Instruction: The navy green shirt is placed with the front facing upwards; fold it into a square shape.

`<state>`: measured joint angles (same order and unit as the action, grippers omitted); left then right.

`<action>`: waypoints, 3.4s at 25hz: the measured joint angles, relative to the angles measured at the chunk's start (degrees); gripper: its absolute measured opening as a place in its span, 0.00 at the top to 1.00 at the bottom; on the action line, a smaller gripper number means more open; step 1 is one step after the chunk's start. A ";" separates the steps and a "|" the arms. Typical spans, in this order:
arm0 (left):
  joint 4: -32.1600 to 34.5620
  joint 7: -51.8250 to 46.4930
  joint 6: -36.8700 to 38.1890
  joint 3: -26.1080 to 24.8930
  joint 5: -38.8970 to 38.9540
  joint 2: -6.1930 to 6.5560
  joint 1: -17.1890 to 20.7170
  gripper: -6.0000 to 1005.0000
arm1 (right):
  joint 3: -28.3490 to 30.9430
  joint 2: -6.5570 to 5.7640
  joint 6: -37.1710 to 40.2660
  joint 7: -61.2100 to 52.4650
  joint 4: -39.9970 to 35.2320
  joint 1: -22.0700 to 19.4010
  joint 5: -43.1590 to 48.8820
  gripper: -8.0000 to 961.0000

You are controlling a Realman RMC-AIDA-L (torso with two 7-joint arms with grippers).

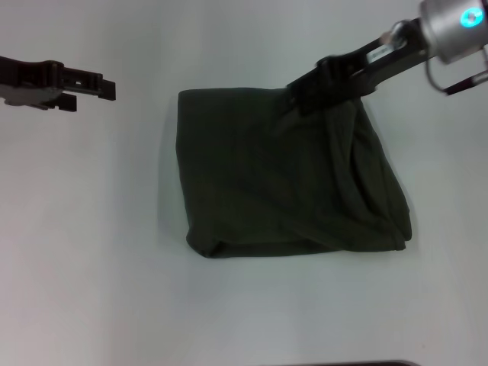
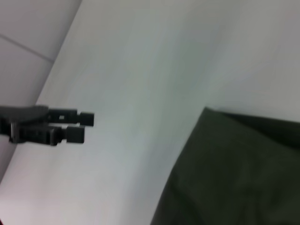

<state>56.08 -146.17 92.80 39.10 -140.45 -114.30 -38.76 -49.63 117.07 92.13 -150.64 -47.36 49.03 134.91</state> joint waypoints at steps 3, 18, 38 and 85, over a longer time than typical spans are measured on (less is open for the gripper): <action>0.00 0.09 -0.11 0.04 0.00 -0.21 0.00 0.10 | -2.38 1.55 -1.93 0.14 1.47 0.95 0.15 0.41; 0.00 0.52 -0.40 0.00 0.00 -0.30 0.57 0.10 | -9.48 -0.67 -6.77 -6.78 1.30 -0.24 9.34 0.41; 0.17 0.54 0.19 0.04 0.07 -0.56 -0.49 0.10 | 1.50 -2.14 -9.00 -5.42 -3.03 -3.53 13.17 0.41; 0.10 0.63 0.36 0.31 0.02 -1.09 -0.51 0.10 | 3.76 -0.89 -6.67 -3.75 -9.44 -7.62 6.70 0.96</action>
<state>56.18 -145.54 93.16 39.41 -140.43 -115.39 -39.27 -45.87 116.18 85.46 -154.40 -56.80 41.41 141.61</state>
